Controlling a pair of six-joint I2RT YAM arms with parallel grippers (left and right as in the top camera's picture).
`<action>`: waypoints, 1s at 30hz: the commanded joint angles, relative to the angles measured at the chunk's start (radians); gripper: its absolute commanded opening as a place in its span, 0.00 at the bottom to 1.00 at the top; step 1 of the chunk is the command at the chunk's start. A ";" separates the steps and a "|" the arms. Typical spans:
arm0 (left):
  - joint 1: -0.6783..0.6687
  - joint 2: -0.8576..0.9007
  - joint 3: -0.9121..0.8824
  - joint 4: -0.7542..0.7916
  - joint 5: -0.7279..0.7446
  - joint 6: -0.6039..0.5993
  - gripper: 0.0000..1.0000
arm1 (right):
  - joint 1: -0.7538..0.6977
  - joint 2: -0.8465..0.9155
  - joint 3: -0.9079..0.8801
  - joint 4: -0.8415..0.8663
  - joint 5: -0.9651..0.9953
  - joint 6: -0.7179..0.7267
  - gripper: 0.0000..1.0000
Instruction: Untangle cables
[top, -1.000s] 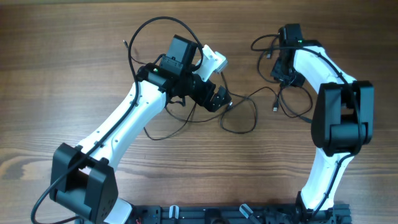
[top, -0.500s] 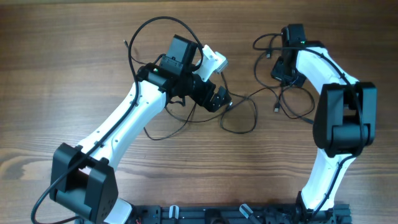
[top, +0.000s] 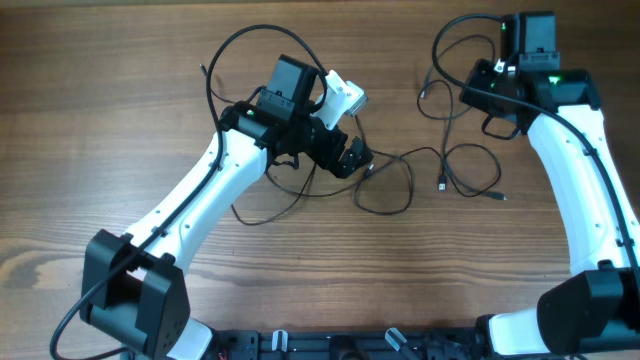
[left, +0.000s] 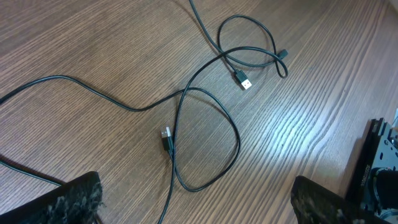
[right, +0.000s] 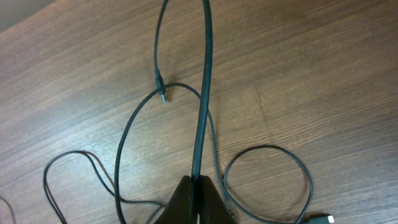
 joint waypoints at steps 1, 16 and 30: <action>-0.006 0.013 -0.001 -0.001 0.013 0.023 0.99 | 0.003 -0.003 0.006 -0.006 -0.007 -0.021 0.04; -0.005 0.013 -0.001 0.001 0.012 0.024 0.99 | 0.003 0.298 0.001 0.103 -0.029 -0.170 0.11; -0.005 0.013 -0.001 0.000 0.012 0.023 0.99 | 0.001 0.495 0.001 0.343 -0.059 -0.273 0.62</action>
